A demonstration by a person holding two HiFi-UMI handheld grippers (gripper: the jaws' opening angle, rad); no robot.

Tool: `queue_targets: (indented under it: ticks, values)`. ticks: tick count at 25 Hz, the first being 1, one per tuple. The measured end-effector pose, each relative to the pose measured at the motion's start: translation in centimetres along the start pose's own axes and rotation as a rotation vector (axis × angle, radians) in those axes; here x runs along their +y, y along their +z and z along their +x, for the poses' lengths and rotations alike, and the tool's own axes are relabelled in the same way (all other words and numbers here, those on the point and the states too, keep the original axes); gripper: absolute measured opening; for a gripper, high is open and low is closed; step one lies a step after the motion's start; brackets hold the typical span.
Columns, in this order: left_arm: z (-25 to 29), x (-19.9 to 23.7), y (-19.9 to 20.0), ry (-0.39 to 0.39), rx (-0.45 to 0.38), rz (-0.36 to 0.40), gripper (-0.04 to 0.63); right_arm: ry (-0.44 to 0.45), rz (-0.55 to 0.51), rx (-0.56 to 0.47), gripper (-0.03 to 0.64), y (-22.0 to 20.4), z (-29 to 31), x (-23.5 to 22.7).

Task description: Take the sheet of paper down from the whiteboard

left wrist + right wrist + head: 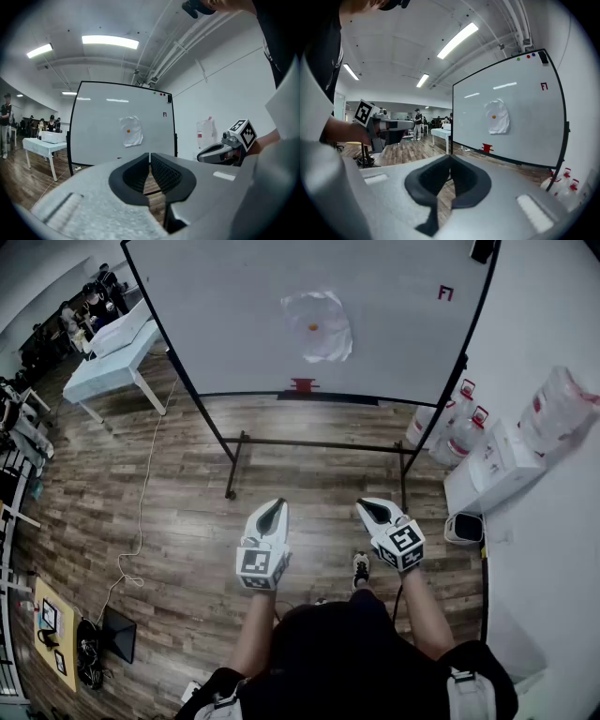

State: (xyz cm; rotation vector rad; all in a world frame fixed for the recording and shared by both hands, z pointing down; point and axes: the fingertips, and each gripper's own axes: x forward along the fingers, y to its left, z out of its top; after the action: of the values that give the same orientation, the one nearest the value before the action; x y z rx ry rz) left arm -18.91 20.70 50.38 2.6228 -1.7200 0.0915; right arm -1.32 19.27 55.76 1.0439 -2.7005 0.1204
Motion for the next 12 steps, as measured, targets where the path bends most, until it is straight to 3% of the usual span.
queue_targets:
  ticks: [12]
  values:
    - [1.6,0.0,-0.2,-0.014,-0.007,0.002,0.023,-0.005,-0.017,0.005,0.005,0.3,0.6,-1.4]
